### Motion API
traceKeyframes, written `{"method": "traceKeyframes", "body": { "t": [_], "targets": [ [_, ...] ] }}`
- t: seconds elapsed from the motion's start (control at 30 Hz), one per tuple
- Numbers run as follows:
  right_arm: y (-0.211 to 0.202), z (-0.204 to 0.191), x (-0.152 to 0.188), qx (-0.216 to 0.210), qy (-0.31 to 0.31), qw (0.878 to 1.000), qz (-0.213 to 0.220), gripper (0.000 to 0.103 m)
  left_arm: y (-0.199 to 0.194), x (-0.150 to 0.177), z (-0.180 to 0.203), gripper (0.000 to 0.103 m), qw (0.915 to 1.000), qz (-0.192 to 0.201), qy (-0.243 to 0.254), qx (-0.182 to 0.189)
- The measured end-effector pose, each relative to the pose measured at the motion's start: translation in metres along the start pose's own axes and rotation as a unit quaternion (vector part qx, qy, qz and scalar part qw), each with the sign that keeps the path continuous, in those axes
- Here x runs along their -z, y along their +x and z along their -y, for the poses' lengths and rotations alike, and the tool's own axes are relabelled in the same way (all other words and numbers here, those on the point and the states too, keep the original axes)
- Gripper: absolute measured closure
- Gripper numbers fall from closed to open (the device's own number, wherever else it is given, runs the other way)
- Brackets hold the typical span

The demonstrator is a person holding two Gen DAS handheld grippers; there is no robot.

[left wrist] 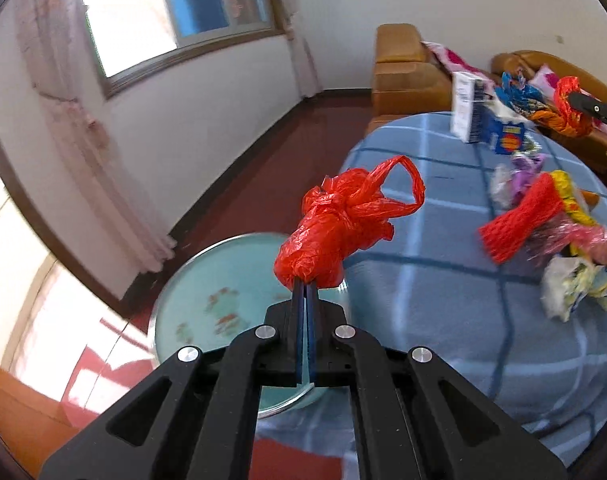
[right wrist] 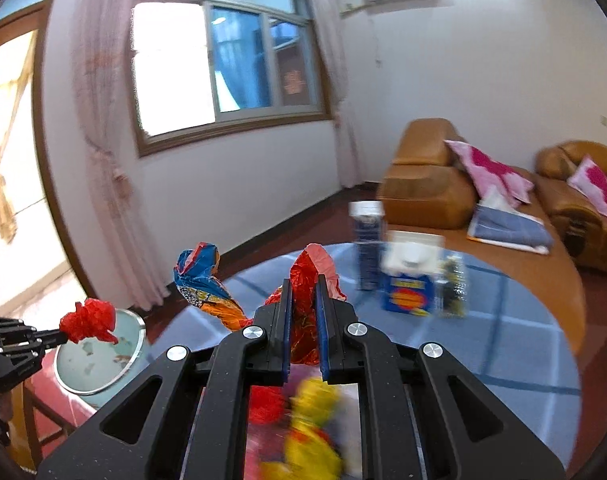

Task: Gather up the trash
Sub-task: 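Carry both items over the blue bin and open both tools to drop them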

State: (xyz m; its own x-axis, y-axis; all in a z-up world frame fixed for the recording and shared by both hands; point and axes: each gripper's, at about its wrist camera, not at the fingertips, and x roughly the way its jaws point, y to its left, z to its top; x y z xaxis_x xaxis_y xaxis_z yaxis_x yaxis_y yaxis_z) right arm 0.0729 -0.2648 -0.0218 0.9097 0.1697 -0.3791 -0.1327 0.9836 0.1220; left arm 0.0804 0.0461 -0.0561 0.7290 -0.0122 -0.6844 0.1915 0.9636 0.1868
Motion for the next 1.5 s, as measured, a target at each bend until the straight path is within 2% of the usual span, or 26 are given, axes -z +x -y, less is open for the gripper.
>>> {"method": "traceKeyframes", "body": {
  "t": [0.3,0.5,0.7,1.2,1.5],
  "targets": [
    [0.053,-0.065,0.001,-0.057,-0.035,0.997,-0.035,0.092,-0.026,0.005,-0.043,0.102,0.9985,0.019,-0.036,-0.037],
    [0.072,-0.108,0.006,-0.074,-0.071,0.993,-0.051,0.092,-0.035,0.006,-0.062,0.102,0.9962,0.027,-0.051,-0.064],
    [0.083,-0.141,0.010,-0.085,-0.103,0.989,-0.060,0.092,-0.038,0.009,-0.075,0.102,0.9946,0.028,-0.064,-0.076],
    [0.107,-0.192,0.022,-0.123,-0.157,0.977,-0.075,0.092,-0.027,0.022,-0.094,0.102,0.9915,0.007,-0.080,-0.102],
    [0.113,-0.211,0.027,-0.133,-0.175,0.972,-0.082,0.092,-0.021,0.024,-0.101,0.102,0.9904,-0.001,-0.090,-0.106]
  ]
}}
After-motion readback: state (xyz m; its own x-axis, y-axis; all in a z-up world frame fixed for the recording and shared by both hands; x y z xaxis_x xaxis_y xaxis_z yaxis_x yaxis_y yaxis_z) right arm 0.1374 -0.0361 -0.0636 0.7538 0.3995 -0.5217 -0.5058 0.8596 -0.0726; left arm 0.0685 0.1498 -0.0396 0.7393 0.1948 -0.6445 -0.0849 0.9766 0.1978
